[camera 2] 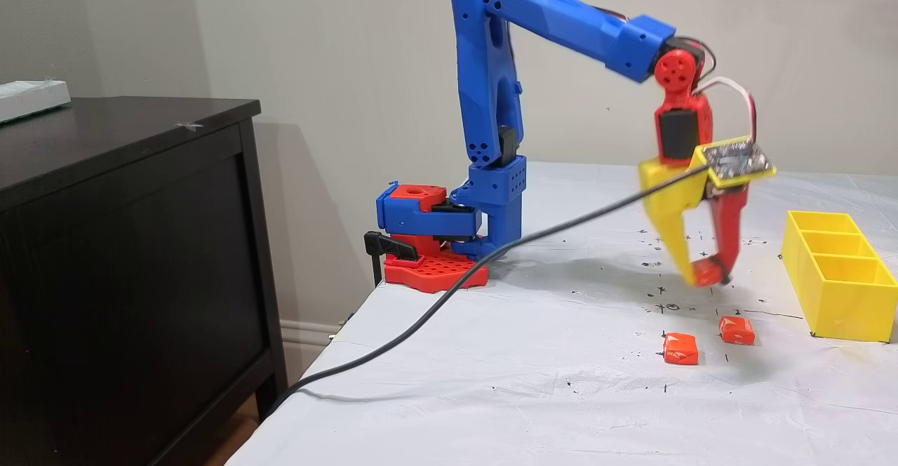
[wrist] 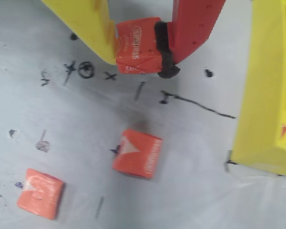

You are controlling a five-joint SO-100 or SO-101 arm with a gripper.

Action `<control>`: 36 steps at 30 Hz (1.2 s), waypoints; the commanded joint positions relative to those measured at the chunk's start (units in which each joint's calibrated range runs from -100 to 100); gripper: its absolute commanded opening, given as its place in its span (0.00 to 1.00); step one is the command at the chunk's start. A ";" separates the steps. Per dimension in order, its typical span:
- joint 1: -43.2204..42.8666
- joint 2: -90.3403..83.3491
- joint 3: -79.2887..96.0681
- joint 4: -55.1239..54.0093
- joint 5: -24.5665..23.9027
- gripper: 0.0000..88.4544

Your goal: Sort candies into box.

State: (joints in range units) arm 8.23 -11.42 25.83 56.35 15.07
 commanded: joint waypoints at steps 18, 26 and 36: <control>-14.66 -4.27 -12.59 -12.67 -15.43 0.00; -16.84 -1.56 -12.95 -13.57 -16.07 0.00; -17.38 3.36 -14.59 -16.85 -16.75 0.00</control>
State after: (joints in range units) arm -8.15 -7.78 18.14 42.30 -1.39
